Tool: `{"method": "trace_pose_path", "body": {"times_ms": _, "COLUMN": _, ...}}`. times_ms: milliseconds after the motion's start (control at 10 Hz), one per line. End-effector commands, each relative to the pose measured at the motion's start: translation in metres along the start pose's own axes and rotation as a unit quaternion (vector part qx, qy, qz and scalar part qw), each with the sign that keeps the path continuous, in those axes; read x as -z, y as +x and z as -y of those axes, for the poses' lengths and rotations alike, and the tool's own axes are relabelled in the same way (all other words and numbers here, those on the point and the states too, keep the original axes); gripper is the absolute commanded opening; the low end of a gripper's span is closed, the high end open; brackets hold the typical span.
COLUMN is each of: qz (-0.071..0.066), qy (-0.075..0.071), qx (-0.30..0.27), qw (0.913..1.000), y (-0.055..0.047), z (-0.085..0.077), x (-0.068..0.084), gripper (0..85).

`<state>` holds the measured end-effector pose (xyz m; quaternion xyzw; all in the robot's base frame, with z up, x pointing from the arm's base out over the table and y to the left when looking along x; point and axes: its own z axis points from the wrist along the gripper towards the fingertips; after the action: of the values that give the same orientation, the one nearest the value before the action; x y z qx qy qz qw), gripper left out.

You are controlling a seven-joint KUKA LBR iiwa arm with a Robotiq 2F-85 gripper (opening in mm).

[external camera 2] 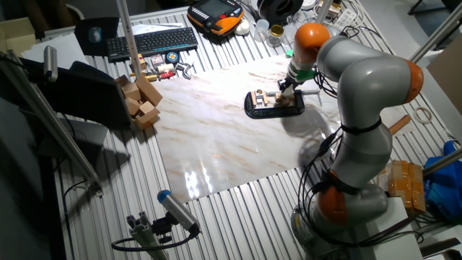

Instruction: Install the light bulb by rotating it

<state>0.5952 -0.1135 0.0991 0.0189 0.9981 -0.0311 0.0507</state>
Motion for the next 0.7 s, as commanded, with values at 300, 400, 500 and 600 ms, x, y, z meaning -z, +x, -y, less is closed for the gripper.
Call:
{"method": "trace_pose_path", "body": {"times_ms": 300, "qz": -0.001, "qy": -0.002, "qx": -0.001, "qw": 1.0000, "y": 0.000, "z": -0.002, "x": 0.010, "gripper": 51.0}}
{"method": "trace_pose_path", "body": {"times_ms": 400, "qz": -0.001, "qy": -0.002, "qx": -0.002, "qw": 1.0000, "y": -0.001, "z": -0.003, "x": 0.016, "gripper": 34.0}}
{"method": "trace_pose_path", "body": {"times_ms": 500, "qz": -0.005, "qy": -0.001, "qx": -0.001, "qw": 1.0000, "y": -0.002, "z": -0.005, "x": 0.023, "gripper": 34.0}}
{"method": "trace_pose_path", "body": {"times_ms": 600, "qz": -0.007, "qy": 0.001, "qx": 0.000, "qw": 1.0000, "y": -0.003, "z": -0.007, "x": 0.031, "gripper": 34.0}}
